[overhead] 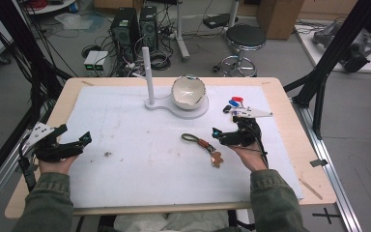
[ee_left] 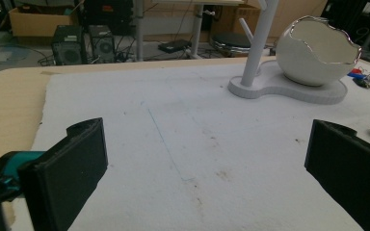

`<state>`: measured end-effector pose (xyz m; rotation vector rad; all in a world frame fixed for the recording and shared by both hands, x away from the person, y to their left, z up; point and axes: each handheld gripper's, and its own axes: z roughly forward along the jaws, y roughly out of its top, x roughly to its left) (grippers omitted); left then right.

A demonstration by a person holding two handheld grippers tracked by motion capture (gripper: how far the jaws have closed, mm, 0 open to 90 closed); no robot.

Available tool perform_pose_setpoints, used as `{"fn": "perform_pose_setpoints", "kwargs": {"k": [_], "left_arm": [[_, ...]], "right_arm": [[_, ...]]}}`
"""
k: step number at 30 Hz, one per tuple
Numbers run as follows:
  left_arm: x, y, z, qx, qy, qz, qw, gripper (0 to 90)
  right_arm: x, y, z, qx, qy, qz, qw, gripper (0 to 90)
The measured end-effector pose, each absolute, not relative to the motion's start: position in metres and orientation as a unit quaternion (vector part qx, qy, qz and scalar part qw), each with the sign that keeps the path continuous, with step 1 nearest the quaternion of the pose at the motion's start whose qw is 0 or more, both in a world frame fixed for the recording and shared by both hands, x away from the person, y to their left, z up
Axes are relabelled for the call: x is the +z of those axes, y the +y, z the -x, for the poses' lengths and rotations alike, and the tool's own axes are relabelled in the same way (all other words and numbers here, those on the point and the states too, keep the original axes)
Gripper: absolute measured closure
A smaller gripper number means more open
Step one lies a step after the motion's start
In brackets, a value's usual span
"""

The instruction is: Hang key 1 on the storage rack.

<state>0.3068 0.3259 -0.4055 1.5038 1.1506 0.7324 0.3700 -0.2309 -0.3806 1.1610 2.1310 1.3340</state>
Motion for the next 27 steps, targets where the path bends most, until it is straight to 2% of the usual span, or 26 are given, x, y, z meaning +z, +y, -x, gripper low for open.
{"fn": "perform_pose_setpoints", "kwargs": {"k": [27], "left_arm": [[-0.405, 0.326, -0.307, 0.305, 0.480, -0.629, 0.530, 1.7]], "right_arm": [[-0.396, -0.191, -0.400, 0.401, 0.823, -0.385, 0.117, 0.8]]}}
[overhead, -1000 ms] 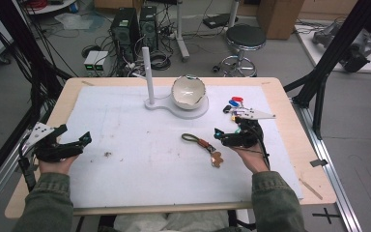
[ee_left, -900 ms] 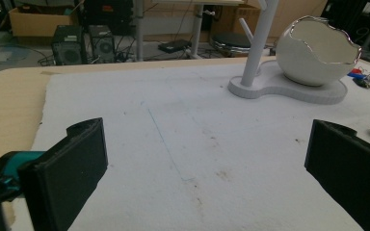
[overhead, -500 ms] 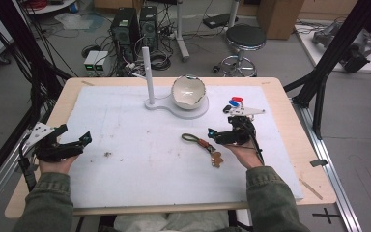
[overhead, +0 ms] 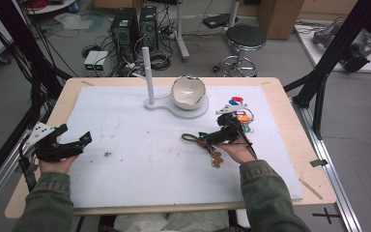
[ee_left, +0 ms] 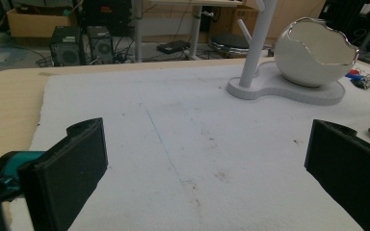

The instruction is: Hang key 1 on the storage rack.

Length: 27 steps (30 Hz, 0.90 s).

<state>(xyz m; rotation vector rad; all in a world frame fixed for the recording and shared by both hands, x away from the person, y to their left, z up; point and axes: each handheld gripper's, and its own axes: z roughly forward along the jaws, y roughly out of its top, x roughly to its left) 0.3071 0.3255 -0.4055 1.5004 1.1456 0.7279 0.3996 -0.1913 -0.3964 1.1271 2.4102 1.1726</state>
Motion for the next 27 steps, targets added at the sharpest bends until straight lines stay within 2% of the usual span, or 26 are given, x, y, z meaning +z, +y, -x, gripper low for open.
{"fn": "perform_pose_setpoints", "kwargs": {"k": [12, 16, 19, 27], "left_arm": [[-0.406, 0.326, -0.307, 0.305, 0.479, -0.629, 0.531, 1.7], [-0.406, 0.325, -0.307, 0.305, 0.479, -0.628, 0.532, 1.7], [-0.406, 0.325, -0.307, 0.304, 0.479, -0.628, 0.532, 1.7], [-0.406, 0.326, -0.307, 0.305, 0.479, -0.628, 0.533, 1.7]], "right_arm": [[-0.412, -0.182, -0.407, 0.339, 0.854, -0.384, 0.095, 1.3], [-0.414, -0.182, -0.409, 0.334, 0.858, -0.380, 0.088, 6.4], [-0.416, -0.182, -0.410, 0.327, 0.862, -0.380, 0.080, 14.9], [-0.418, -0.178, -0.408, 0.315, 0.868, -0.374, 0.087, 25.8]]}}
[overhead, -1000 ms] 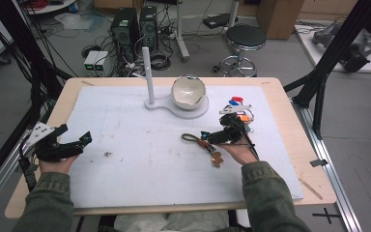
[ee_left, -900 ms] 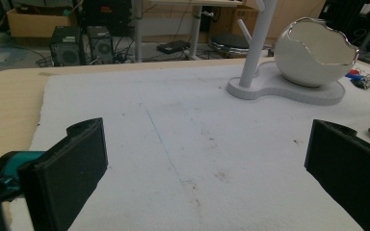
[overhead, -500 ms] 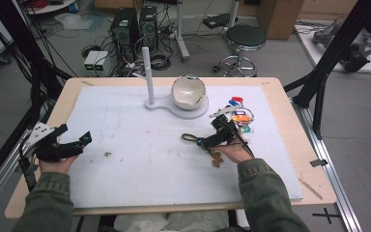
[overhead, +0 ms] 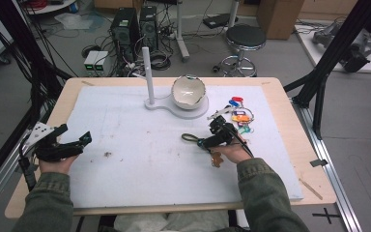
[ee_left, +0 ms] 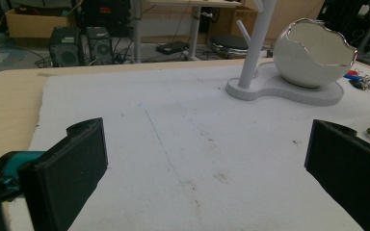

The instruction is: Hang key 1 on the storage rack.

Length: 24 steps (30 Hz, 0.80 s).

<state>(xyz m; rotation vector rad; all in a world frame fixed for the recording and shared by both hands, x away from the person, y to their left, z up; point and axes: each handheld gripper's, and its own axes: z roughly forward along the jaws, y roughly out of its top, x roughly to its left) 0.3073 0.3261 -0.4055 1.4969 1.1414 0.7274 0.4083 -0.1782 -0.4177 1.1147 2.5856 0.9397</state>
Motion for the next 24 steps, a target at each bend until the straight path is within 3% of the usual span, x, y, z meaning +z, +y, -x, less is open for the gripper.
{"fn": "perform_pose_setpoints", "kwargs": {"k": [10, 17, 24], "left_arm": [[-0.4056, 0.3257, -0.3073, 0.304, 0.478, -0.629, 0.532, 1.7], [-0.4057, 0.3256, -0.3073, 0.304, 0.478, -0.629, 0.532, 1.7], [-0.4057, 0.3254, -0.3072, 0.304, 0.478, -0.629, 0.532, 1.7]], "right_arm": [[-0.4224, -0.1751, -0.4084, 0.294, 0.879, -0.363, 0.096, 40.6], [-0.4228, -0.1726, -0.4067, 0.289, 0.883, -0.361, 0.079, 50.2], [-0.4239, -0.1704, -0.4048, 0.288, 0.890, -0.350, 0.052, 66.2]]}}
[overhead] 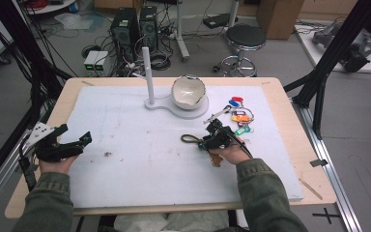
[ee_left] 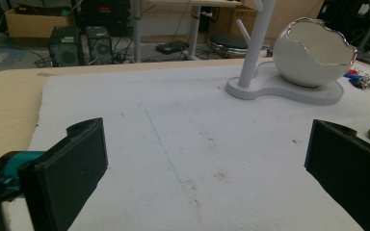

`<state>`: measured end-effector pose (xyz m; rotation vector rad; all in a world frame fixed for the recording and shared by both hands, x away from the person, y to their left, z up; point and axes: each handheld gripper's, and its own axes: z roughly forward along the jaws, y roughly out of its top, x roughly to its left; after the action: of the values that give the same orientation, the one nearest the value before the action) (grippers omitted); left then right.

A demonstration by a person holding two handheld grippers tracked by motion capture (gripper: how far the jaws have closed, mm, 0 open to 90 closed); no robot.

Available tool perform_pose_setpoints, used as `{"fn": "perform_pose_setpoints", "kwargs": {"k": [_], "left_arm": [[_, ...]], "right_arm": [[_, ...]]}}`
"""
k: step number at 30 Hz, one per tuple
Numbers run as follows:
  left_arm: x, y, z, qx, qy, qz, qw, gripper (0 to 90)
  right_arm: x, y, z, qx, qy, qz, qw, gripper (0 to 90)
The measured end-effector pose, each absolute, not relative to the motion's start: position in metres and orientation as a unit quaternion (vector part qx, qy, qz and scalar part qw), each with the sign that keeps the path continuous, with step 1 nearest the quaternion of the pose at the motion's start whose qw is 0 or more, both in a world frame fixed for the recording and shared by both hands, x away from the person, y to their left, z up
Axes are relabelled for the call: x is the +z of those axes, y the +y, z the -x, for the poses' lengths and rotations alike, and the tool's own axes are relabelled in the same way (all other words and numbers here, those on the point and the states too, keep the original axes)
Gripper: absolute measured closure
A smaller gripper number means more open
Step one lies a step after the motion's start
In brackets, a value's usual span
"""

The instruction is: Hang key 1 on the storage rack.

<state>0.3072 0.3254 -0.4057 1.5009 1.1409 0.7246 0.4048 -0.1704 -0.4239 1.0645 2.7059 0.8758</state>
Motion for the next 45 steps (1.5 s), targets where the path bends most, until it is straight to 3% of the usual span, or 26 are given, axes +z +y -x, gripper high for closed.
{"fn": "perform_pose_setpoints", "kwargs": {"k": [10, 34, 45], "left_arm": [[-0.406, 0.326, -0.307, 0.304, 0.478, -0.630, 0.532, 1.7], [-0.406, 0.326, -0.307, 0.304, 0.479, -0.629, 0.532, 1.7], [-0.406, 0.326, -0.308, 0.303, 0.479, -0.628, 0.533, 1.7]], "right_arm": [[-0.423, -0.170, -0.403, 0.286, 0.889, -0.354, 0.058, 71.7], [-0.408, -0.182, -0.401, 0.318, 0.864, -0.383, 0.076, 72.1], [-0.381, -0.175, -0.403, 0.351, 0.847, -0.393, 0.076, 72.0]]}}
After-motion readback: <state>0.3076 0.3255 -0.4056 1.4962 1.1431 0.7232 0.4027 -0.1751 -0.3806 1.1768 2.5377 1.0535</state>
